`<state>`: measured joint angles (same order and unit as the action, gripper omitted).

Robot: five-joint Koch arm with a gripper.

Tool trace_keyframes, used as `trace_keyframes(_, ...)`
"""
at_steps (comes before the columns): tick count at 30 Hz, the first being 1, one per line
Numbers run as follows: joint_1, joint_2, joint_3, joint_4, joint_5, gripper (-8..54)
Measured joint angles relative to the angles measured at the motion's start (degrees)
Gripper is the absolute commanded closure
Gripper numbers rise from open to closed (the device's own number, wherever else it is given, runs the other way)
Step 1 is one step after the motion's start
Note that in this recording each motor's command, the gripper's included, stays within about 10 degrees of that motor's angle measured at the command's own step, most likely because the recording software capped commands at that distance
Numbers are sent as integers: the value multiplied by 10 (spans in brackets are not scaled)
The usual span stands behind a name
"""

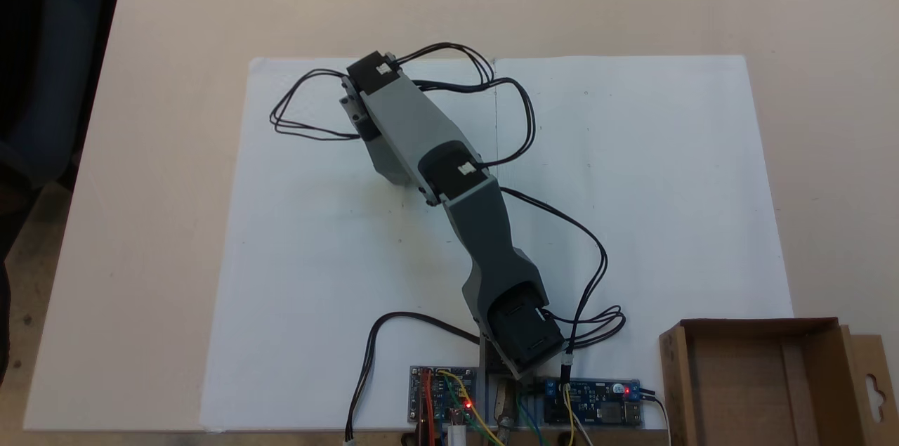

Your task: Grasp a green dice and put it in the bin.

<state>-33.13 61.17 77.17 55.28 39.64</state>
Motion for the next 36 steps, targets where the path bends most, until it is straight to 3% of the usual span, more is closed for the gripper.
trace_keyframes(27, -13, -10, 17, -27, 1, 36)
trace_keyframes(36, -16, -10, 17, -27, 1, 100)
